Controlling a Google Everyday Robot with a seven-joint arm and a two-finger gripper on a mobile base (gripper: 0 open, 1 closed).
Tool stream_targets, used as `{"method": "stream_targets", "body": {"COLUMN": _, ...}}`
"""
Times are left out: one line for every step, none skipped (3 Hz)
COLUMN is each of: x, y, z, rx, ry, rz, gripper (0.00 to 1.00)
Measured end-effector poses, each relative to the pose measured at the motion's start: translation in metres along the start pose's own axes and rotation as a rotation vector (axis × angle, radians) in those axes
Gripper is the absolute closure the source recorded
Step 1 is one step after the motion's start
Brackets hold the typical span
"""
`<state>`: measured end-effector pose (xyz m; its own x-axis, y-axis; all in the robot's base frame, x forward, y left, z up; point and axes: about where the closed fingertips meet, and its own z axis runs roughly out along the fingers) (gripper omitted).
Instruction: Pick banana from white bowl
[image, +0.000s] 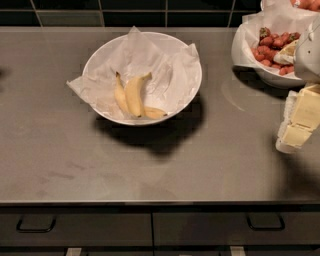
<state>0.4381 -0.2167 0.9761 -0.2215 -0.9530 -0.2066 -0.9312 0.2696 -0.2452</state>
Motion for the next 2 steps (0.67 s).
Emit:
{"method": "stream_targets", "body": {"x": -0.0001, "y": 0.0000, "z": 0.0000, "rx": 0.000, "ry": 0.000, "rz": 0.000, "gripper": 0.00}}
{"method": "stream_targets", "body": {"x": -0.0088, "y": -0.0009, "z": -0.0048, "rx": 0.007, "ry": -0.042, "rz": -0.011, "gripper": 0.00}}
